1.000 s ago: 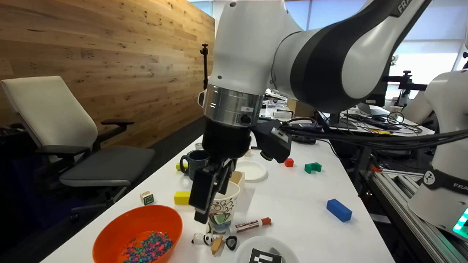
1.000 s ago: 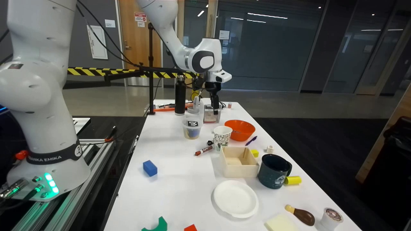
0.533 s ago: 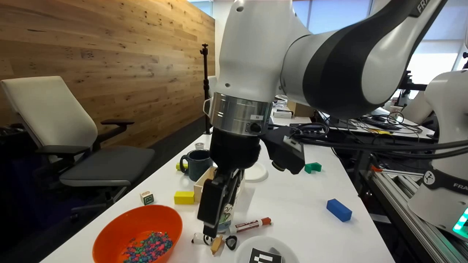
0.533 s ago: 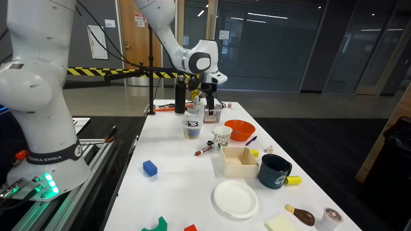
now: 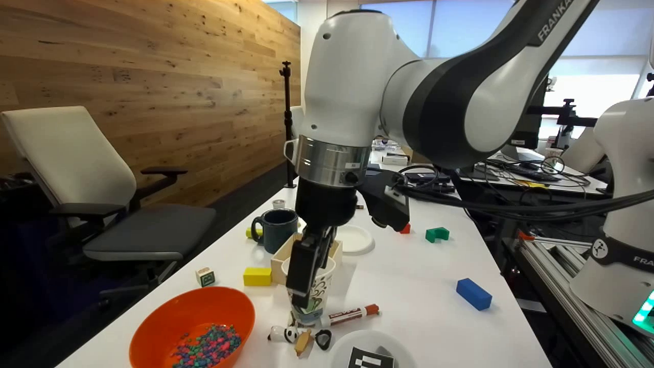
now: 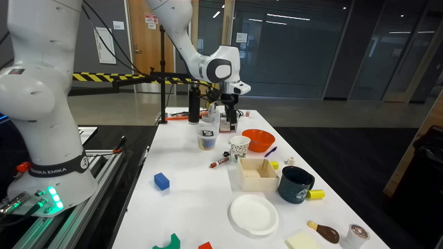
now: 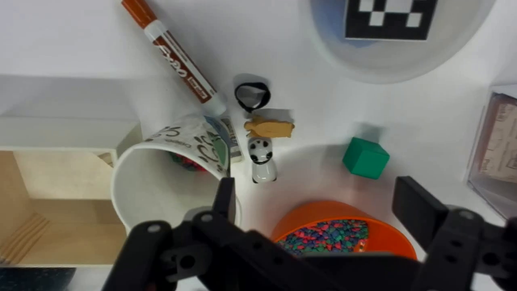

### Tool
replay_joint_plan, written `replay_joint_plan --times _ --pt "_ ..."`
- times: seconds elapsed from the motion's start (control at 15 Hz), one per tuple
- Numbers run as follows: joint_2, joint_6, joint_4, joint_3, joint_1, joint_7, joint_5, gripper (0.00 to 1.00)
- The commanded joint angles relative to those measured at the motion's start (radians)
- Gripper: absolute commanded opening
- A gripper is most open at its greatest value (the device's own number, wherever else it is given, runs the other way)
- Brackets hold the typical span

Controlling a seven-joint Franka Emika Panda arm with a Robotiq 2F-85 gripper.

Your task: Remove the lid from the clear container.

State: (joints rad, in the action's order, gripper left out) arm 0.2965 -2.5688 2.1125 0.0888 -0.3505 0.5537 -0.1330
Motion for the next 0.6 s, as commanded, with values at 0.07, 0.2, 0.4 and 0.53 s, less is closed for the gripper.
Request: replay_joint_plan --times 0.07,0.2,0.4,0.53 --pt "-0.025 0.016 0.07 -0.034 -0.004 -0.007 -0.085 1.0" --pt "-0.025 0.012 0.092 -0.039 -0.012 0.009 -0.108 1.0" --pt "-0.04 0.01 0.134 -0.032 -0.027 0.023 -0.124 1.0" --pt "-0.046 0.009 0.157 -0.024 -0.037 0.025 -0.123 1.0"
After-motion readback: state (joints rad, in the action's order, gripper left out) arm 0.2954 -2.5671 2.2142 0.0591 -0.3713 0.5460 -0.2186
